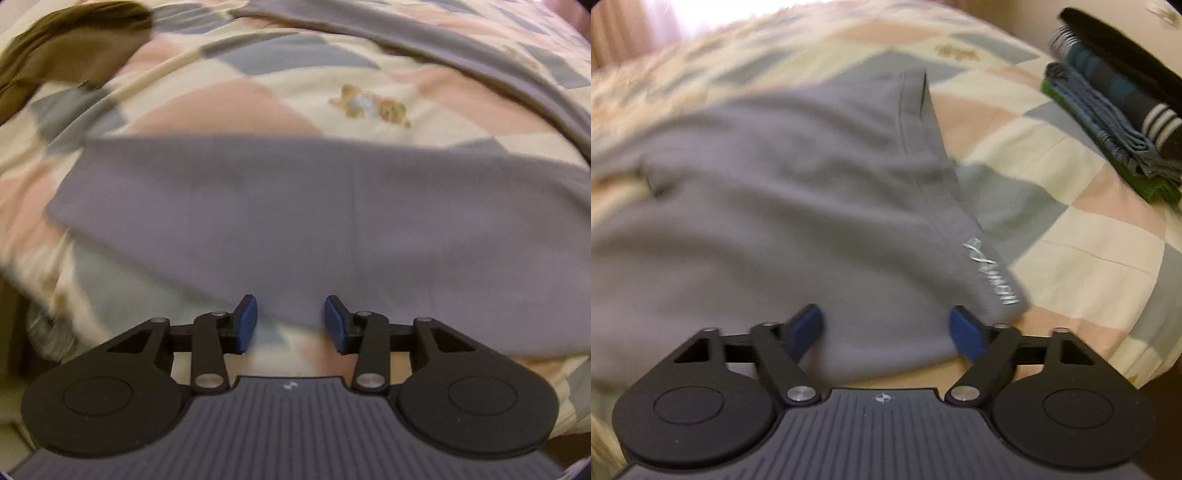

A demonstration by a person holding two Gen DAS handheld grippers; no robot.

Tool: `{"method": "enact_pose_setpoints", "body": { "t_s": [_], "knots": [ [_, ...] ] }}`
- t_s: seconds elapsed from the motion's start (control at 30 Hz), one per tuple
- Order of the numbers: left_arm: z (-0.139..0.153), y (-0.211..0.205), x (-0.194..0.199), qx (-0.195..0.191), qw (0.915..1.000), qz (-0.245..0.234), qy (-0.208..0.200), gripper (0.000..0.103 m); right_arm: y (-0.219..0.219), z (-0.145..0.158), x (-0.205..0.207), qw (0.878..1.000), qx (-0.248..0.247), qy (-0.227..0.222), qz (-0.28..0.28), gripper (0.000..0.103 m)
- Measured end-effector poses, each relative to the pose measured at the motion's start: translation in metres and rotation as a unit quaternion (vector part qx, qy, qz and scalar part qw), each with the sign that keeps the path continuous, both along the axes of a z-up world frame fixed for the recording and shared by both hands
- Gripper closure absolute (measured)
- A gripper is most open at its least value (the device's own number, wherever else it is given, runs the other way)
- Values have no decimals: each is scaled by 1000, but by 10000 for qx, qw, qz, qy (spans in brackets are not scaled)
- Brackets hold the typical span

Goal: Fold clothes
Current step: 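Open both grippers and pull back from the flattened grey pants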

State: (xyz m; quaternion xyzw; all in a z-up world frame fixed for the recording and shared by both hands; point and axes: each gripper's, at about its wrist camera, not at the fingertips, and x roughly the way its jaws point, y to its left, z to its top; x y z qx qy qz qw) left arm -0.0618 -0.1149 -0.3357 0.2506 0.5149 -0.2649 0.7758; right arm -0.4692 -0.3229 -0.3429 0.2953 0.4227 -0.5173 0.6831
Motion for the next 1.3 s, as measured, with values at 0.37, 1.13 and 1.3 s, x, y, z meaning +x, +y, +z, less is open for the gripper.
{"method": "enact_pose_setpoints", "body": {
  "t_s": [0.37, 1.13, 1.3],
  "knots": [
    [142, 0, -165, -271, 9993, -152, -190, 38, 53, 103, -60, 9883, 800, -1297, 34, 15],
    [265, 15, -276, -535, 9944, -509, -758, 14, 121, 238, -53, 9756, 689, -1533, 1410, 2],
    [269, 20, -282, -530, 9935, -634, -780, 14, 132, 247, -51, 9767, 655, -1401, 1485, 2]
  ]
}}
